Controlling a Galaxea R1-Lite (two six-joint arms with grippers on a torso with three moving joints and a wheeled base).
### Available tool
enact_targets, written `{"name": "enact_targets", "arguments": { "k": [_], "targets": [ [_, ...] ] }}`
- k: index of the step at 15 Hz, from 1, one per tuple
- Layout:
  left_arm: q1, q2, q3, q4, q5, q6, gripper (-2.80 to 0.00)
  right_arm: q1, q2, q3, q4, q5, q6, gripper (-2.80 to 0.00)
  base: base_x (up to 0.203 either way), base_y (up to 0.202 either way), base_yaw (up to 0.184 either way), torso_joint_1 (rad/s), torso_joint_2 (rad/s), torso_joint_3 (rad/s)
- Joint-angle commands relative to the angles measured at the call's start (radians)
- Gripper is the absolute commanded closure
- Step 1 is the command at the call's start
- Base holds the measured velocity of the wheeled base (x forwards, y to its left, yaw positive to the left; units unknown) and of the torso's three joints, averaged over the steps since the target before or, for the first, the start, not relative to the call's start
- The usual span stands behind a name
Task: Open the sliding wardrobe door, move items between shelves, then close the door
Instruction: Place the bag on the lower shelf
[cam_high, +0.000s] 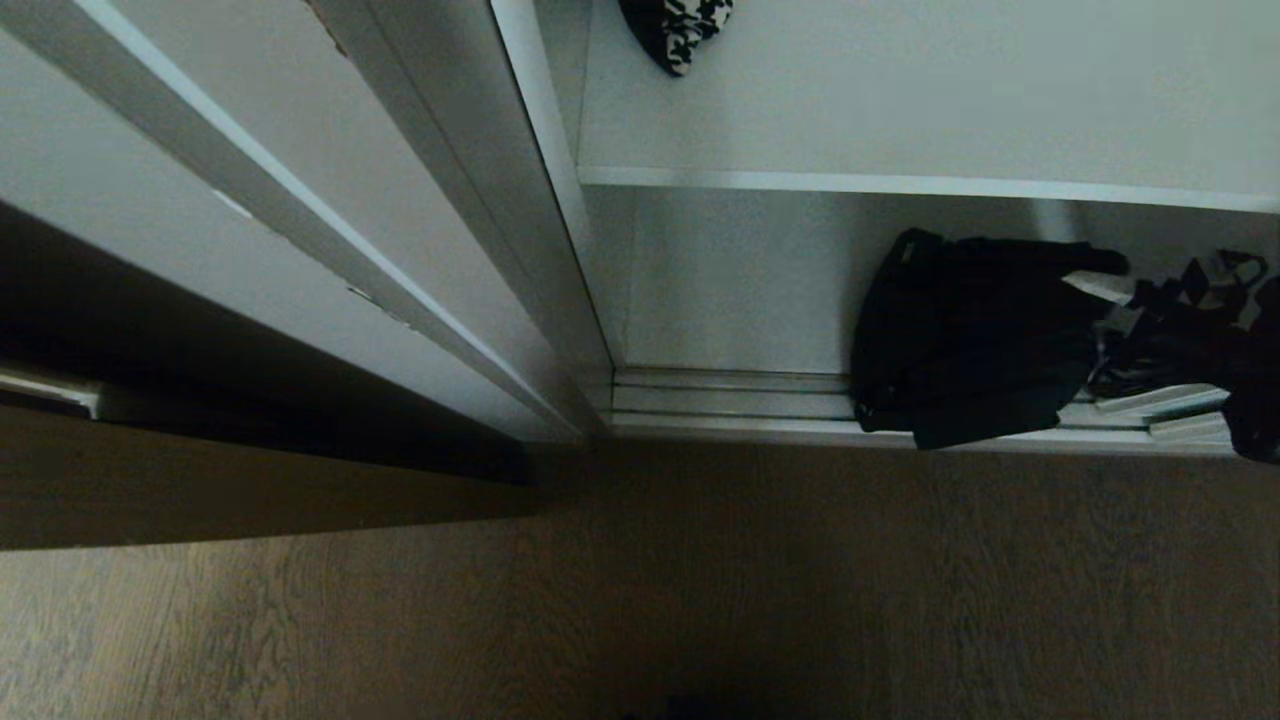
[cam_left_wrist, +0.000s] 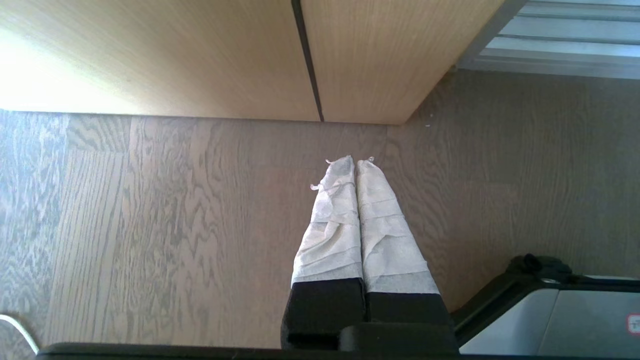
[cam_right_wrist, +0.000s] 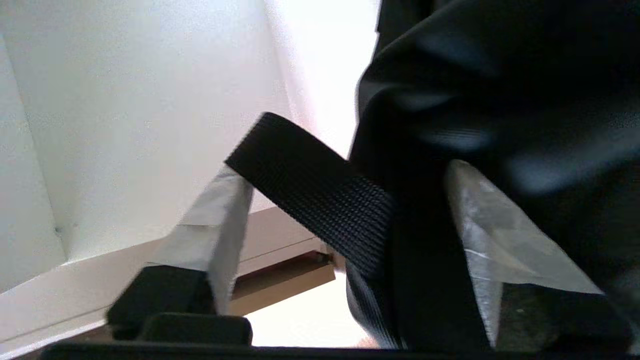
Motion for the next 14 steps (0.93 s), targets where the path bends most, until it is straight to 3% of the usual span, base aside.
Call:
{"name": "enact_targets", "arguments": {
  "k": [1, 8, 14],
  "targets": [
    [0.000, -0.001, 0.000, 0.000, 0.000, 0.000, 0.00, -0.021, -0.045, 0.069, -0.010, 0.007, 0.003, -2.80, 0.000, 0.000, 0.000, 0.000, 0.00, 0.000],
    [0.000, -0.001, 0.000, 0.000, 0.000, 0.000, 0.00, -0.071, -0.085, 0.225, -0.010, 0.007, -0.102, -2.80, 0.000, 0.000, 0.000, 0.000, 0.00, 0.000],
    [0.000, -0.001, 0.000, 0.000, 0.000, 0.000, 0.00, -0.111, -0.139, 0.336, -0.011, 0.007, -0.107, -2.80, 0.000, 0.000, 0.000, 0.000, 0.00, 0.000]
  ]
}}
